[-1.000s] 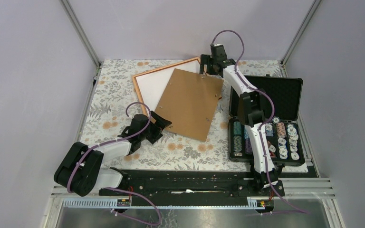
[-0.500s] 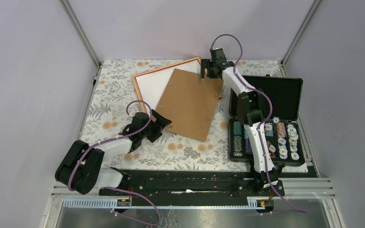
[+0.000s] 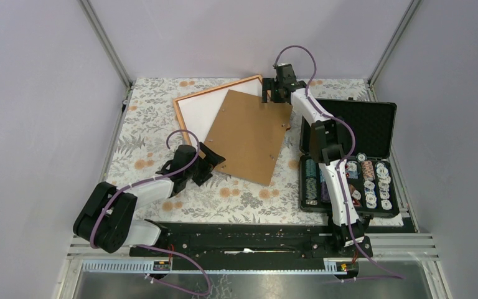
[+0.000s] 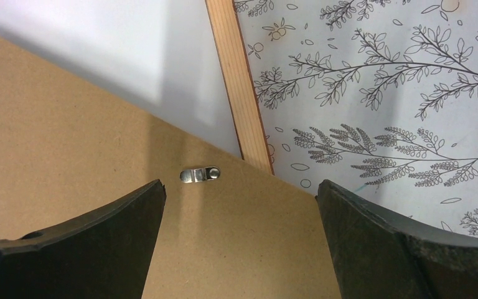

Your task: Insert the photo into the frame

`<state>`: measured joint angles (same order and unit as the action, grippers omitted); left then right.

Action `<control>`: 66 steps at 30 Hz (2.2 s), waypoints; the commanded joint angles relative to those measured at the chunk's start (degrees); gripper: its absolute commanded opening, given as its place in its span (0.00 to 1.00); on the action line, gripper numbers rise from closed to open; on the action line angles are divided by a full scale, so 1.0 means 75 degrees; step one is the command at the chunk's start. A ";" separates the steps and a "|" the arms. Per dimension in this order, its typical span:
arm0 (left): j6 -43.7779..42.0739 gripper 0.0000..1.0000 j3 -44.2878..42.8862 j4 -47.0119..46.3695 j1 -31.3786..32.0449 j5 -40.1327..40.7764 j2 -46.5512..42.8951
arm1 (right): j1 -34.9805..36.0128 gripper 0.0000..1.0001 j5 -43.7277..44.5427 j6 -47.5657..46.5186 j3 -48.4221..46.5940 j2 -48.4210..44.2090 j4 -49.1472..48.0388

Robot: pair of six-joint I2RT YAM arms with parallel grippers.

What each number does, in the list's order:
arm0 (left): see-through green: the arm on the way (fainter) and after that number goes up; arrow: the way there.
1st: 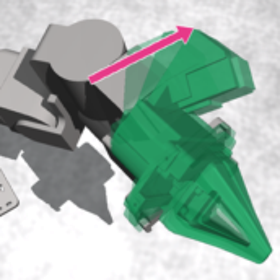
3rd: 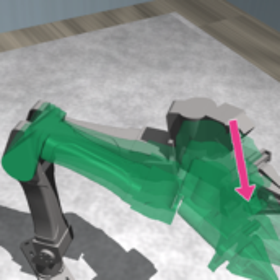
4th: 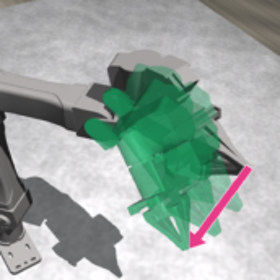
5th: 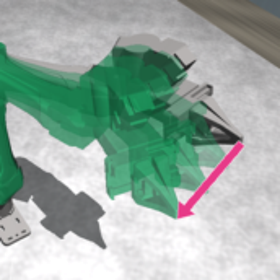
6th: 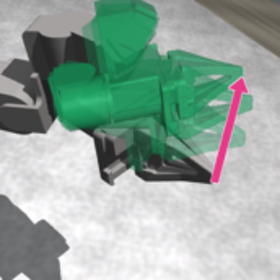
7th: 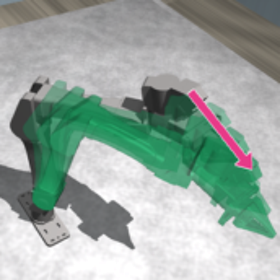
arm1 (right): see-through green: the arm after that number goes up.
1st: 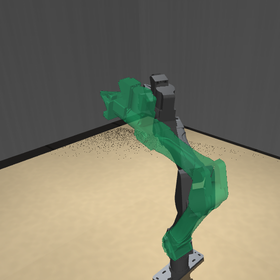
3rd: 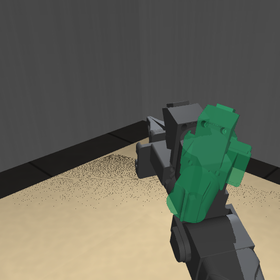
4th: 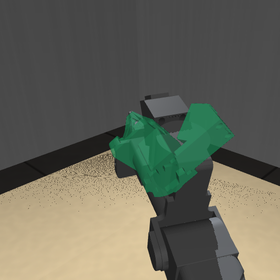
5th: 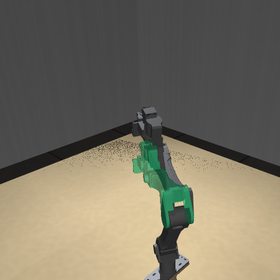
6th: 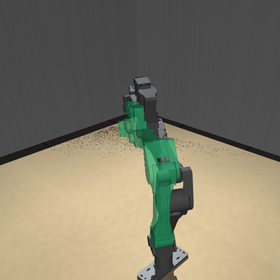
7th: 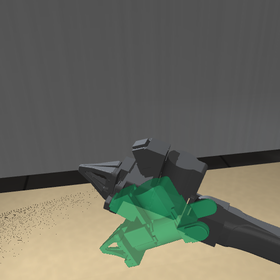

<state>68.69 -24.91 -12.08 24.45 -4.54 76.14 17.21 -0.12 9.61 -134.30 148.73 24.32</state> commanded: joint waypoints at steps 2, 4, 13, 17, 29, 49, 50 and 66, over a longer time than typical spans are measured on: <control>-0.0197 0.99 -0.0578 0.0317 -0.0056 -0.0060 0.0066 | -0.0064 1.00 -0.0356 -0.0064 -0.0405 0.0262 -0.0101; -0.0252 0.99 -0.0721 0.0363 -0.0119 -0.0075 0.0078 | -0.0057 1.00 -0.0438 -0.0049 -0.0319 0.0193 0.0008; -0.0621 0.99 -0.1535 0.0729 -0.0424 0.0086 0.0055 | -0.0062 1.00 -0.1051 0.0322 0.1303 -0.0897 -0.0218; -0.0857 0.99 -0.1968 0.0841 -0.0675 0.0038 0.0204 | -0.0059 1.00 -0.1284 0.0486 0.1804 -0.1217 -0.0241; -0.0986 0.99 -0.3311 0.0864 -0.1460 -0.0133 0.1355 | 0.0009 1.00 -0.1726 0.0894 0.3236 -0.1968 -0.0672; -0.1035 0.99 -0.6709 0.1121 -0.2407 -0.0285 0.4651 | 0.0248 1.00 -0.2456 0.1221 0.4233 -0.2619 -0.1444; -0.1043 0.99 -0.6833 0.1089 -0.2431 -0.0276 0.4711 | 0.0248 1.00 -0.2512 0.1244 0.4221 -0.2585 -0.1475; -0.1792 0.99 -0.9296 0.2916 -0.3034 0.0189 0.5851 | 0.0329 0.99 -0.2800 0.1419 0.4187 -0.2575 -0.2068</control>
<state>56.58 -86.19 4.40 1.85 0.69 117.30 15.25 -12.12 17.43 -102.10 131.07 10.63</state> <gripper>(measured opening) 0.988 0.995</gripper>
